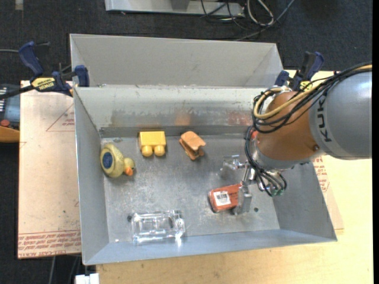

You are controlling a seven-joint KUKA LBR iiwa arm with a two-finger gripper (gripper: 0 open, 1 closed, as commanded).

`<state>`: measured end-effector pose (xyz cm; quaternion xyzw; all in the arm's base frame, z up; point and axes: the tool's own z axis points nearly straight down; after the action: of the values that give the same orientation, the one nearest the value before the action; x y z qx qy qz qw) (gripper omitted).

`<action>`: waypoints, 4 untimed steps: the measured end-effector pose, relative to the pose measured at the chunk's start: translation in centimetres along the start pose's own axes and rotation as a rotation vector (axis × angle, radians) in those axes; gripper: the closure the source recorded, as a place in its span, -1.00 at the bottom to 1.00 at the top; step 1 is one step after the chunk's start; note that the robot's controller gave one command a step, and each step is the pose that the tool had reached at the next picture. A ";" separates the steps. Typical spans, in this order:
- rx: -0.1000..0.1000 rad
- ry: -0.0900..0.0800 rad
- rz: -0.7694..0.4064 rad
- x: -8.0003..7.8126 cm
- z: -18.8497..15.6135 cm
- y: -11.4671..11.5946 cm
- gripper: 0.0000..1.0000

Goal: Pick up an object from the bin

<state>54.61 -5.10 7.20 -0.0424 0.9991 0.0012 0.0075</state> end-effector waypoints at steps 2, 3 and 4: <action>0.002 -0.006 0.030 2.0 0.1 2.5 1.00; 0.002 -0.006 0.030 2.0 0.1 2.5 1.00; -0.001 -0.011 0.043 2.3 0.1 2.2 1.00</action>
Offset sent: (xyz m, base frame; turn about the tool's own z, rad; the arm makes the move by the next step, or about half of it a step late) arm -0.0237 0.0233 -0.0020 0.0275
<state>52.15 -3.11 7.09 -0.0209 0.9997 0.0020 0.0128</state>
